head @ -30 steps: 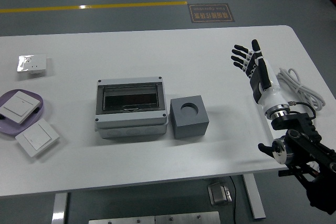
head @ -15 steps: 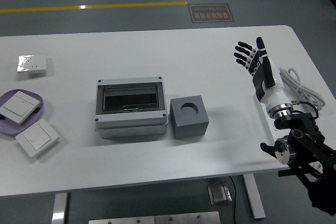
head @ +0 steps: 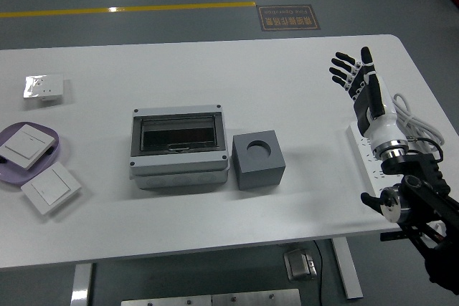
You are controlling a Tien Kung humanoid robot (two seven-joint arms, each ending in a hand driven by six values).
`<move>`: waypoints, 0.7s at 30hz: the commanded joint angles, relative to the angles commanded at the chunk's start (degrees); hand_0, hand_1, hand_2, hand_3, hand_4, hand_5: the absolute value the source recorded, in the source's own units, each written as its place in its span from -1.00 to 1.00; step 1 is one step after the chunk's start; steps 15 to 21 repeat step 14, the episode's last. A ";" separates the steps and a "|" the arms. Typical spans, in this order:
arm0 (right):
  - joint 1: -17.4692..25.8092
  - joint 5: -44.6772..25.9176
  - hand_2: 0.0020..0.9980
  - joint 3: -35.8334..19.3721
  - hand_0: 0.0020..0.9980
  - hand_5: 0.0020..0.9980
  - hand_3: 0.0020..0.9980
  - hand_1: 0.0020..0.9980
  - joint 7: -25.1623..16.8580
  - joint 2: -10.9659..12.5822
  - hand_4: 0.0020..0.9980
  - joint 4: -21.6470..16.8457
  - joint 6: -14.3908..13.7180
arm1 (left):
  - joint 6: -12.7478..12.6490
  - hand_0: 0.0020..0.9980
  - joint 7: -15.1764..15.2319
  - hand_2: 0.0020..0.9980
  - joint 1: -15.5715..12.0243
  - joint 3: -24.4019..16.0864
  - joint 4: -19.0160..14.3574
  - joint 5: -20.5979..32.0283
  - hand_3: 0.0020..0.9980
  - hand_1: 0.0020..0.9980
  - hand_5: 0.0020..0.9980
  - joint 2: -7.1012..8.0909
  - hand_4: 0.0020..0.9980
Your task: Pick up the cylinder from the cube,place it in the box,flap close box
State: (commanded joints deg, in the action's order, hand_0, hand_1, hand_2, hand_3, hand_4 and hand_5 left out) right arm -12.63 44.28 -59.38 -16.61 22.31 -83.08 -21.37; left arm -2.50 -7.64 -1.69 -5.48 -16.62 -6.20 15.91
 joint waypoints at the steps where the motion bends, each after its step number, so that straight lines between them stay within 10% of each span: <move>1: 0.06 0.02 0.58 -0.03 0.75 1.00 0.46 0.58 0.02 -0.01 0.91 0.00 -0.02 | -0.02 0.27 -0.02 0.10 0.03 -0.03 0.01 -0.03 0.24 0.19 -0.55 0.00 0.40; 21: 0.05 0.35 0.57 -0.05 0.75 1.00 0.45 0.58 0.22 -0.07 0.90 -0.14 -0.23 | -0.07 0.27 -0.18 0.10 0.44 -0.37 0.06 -0.55 0.24 0.19 -0.55 0.16 0.40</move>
